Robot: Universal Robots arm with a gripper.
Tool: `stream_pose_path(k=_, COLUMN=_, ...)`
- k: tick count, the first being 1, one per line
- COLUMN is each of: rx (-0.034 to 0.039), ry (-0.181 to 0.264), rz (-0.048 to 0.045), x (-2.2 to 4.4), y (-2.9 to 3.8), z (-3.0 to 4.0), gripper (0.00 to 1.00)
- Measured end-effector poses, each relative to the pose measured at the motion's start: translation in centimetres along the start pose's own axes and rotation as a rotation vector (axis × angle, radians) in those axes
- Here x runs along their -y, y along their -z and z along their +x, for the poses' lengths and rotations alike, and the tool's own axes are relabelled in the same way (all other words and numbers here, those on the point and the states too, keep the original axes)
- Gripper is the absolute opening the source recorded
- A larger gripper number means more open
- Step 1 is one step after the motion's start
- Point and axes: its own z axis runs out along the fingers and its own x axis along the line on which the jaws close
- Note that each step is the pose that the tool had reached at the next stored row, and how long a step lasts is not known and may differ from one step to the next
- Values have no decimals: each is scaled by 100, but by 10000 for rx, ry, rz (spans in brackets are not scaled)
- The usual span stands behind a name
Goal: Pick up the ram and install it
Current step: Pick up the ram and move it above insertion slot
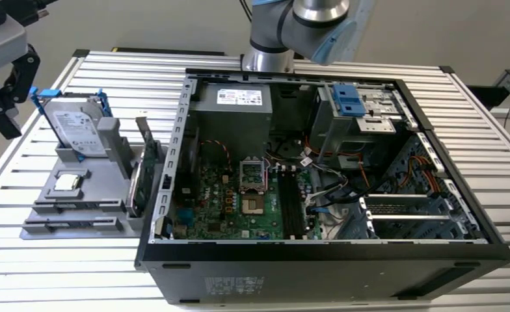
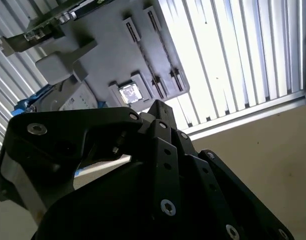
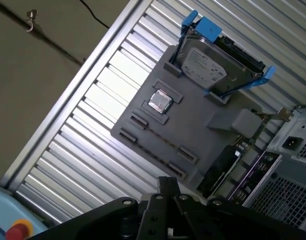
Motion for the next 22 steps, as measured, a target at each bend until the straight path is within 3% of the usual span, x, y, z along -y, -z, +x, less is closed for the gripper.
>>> stream_pose_path(k=22, rx=-58, ry=1127, rz=-4, x=0, y=0, z=0, gripper=0)
